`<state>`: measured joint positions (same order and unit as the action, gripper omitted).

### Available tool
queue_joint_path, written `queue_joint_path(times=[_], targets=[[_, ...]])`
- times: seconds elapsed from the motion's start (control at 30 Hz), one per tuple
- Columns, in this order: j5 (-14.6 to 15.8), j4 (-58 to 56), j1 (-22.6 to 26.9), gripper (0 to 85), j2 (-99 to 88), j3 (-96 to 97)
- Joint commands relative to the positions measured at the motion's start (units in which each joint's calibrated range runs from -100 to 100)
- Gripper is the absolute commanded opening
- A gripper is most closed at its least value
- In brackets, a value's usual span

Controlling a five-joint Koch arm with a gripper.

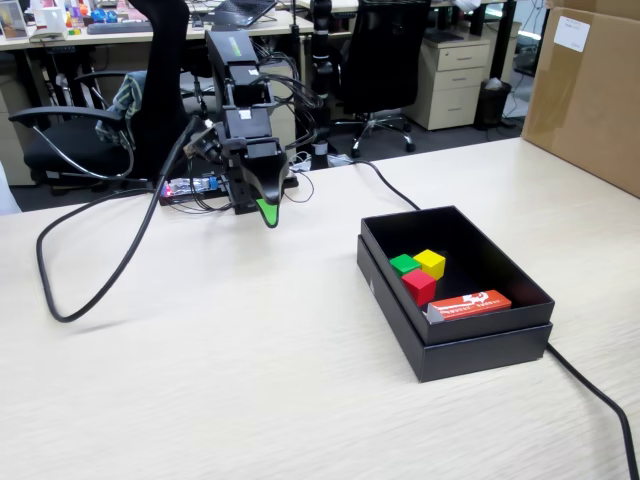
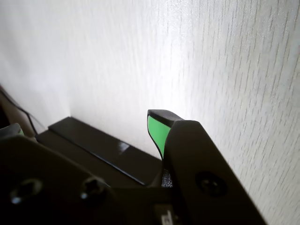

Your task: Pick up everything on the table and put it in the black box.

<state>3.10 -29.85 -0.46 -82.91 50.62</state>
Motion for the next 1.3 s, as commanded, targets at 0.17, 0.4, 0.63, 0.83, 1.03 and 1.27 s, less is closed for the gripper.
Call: queue_joint_path(times=[0.17,0.4,0.63,0.83,1.03,1.27], targets=[[-1.7,13.7,-1.4,52.3,-9.3,11.1],[-2.5,21.1,-0.9,52.1,-16.1,22.4],[-4.7,31.7,-0.9,51.7,-17.0,32.2],[-6.0,38.6,-0.9,51.6,-17.0,39.7],[-6.4,41.2,-1.0,51.6,-17.0,45.2],[-6.5,37.8,-1.2,50.5,-16.7,46.4]])
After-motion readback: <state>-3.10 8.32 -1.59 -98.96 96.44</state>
